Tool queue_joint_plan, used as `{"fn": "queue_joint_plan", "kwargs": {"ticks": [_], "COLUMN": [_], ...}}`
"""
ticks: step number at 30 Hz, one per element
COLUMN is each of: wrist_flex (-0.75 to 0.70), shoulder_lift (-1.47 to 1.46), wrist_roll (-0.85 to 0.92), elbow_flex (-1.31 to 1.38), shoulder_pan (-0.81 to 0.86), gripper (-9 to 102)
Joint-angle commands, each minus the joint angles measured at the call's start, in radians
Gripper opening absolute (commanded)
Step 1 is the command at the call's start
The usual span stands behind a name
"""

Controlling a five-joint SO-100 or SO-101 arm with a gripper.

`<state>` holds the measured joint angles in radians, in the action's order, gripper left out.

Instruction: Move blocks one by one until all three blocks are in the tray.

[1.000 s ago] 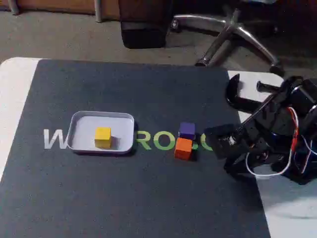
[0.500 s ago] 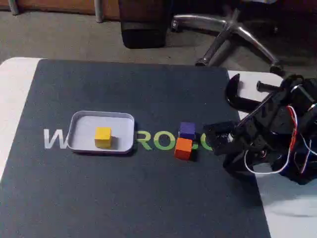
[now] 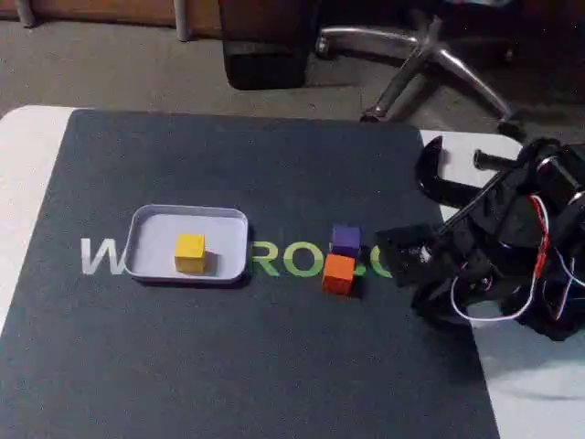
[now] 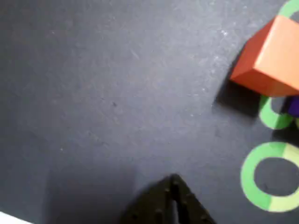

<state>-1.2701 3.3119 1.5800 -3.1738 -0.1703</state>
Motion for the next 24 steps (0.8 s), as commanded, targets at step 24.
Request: {"fn": "queue_joint_plan", "kwargs": {"ticks": [24], "wrist_flex": [0.086], "shoulder_lift": [-0.005], "wrist_roll": [0.397], "elbow_flex": [0.003], "shoulder_pan": [0.597], "gripper": [-8]}}
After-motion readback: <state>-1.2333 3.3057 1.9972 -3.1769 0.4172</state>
